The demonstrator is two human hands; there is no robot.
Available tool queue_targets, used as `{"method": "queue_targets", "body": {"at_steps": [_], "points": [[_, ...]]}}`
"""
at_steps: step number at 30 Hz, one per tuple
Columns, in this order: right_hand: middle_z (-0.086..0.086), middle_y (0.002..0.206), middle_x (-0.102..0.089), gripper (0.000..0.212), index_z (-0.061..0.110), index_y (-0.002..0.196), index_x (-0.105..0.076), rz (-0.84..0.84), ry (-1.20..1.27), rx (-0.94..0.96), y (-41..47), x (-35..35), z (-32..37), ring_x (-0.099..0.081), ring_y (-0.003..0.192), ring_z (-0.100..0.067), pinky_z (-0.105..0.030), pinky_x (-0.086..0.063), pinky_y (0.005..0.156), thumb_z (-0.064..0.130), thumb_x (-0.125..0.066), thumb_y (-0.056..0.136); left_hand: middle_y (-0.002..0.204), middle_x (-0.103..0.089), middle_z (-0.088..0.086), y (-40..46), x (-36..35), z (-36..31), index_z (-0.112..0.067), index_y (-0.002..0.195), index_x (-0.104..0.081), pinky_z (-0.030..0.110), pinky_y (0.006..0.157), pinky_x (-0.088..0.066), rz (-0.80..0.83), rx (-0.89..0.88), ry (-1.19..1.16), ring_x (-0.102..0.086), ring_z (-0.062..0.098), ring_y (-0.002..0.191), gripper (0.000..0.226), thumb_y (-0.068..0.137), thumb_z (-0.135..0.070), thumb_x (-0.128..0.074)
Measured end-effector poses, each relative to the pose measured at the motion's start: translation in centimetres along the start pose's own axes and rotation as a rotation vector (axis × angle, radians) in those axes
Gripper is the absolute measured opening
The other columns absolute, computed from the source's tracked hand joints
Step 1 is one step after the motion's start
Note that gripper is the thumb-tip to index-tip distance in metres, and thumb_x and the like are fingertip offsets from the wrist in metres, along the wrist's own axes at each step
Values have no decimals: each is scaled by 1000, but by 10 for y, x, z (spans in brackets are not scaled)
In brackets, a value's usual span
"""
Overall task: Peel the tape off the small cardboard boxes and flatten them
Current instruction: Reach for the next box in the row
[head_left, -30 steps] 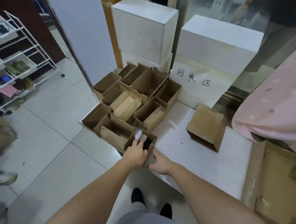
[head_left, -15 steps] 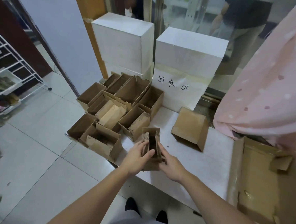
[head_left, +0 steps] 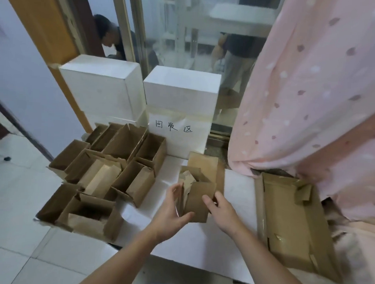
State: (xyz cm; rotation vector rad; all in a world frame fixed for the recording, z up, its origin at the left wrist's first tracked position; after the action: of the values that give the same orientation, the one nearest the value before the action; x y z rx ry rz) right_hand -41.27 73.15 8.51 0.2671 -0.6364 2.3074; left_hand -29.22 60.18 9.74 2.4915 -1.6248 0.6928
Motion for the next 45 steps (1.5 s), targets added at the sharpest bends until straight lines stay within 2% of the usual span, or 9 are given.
{"method": "queue_targets", "body": {"at_steps": [7,15,20,24,30,33,38,41,45], "points": [[6,119,-67,32,31,121,-50,-185,83,-26,8,17,-1,-62,110,-16,-39,-51,98,54,-54,99,166,-14,-20,7,-9,-15,-43,160,2,31,121,-37,114,-169,322,-27,5,149,109,88,-44,-80],[8,141,-55,92,51,157,-14,18,28,70,-1,-3,13,-57,125,-6,-10,-49,90,43,-75,89,141,-36,-52,25,-1,-25,-60,150,-14,2,98,-35,92,-147,-6,-37,-21,133,73,101,-41,-64],[24,141,-55,104,62,153,-10,-18,-14,135,0,10,20,-52,129,4,-31,-45,111,33,-82,82,133,-60,-34,42,1,-7,-51,154,-34,24,98,-50,33,-12,-147,-57,-5,124,60,99,-62,-56],[21,143,-53,125,65,151,-2,46,-126,158,4,7,29,-54,127,-2,-34,-51,103,35,-89,67,113,-67,-35,53,9,-11,-48,135,-56,26,88,-53,-73,89,-182,-64,2,114,34,103,-59,-48],[13,128,-64,129,67,148,10,43,-151,185,8,14,32,-66,107,-9,-37,-58,89,30,-84,68,115,-72,-25,63,8,-19,-52,128,-60,48,97,-57,-51,123,-195,-68,8,110,52,89,-81,-44],[18,112,-71,125,66,149,7,1,-83,176,10,25,33,-69,100,-4,-30,-58,87,34,-85,70,123,-71,-17,59,2,-40,-51,137,-54,42,93,-58,61,19,-230,-71,7,103,37,101,-55,-57],[27,120,-64,104,51,157,-16,-37,-17,153,16,44,35,-61,110,9,-20,-52,93,44,-84,79,133,-56,-31,46,-3,-50,-63,154,-15,20,100,-47,158,-144,102,-54,3,120,102,84,-35,-85],[23,131,-60,95,57,154,-16,18,-39,139,17,39,39,-58,117,5,-23,-47,100,60,-76,80,135,-56,-33,46,5,-46,-65,154,-15,27,105,-47,65,-144,155,-50,-2,127,88,95,-36,-74],[18,136,-60,97,65,150,-12,30,-49,169,19,34,45,-56,126,-4,-36,-46,109,66,-75,76,126,-53,-50,44,16,-53,-65,147,-25,5,93,-42,-22,-110,34,-50,-16,122,63,99,-48,-63]]}}
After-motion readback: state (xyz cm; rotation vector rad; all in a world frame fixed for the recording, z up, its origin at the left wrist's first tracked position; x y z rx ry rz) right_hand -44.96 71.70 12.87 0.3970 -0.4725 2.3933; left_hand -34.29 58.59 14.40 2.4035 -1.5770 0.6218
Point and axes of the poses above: each hand's wrist, its own y-axis towards the middle knuckle, its own x-axis out of the back of the hand, z = x × y, the point moved 10 cm from there along y, towards the middle knuckle
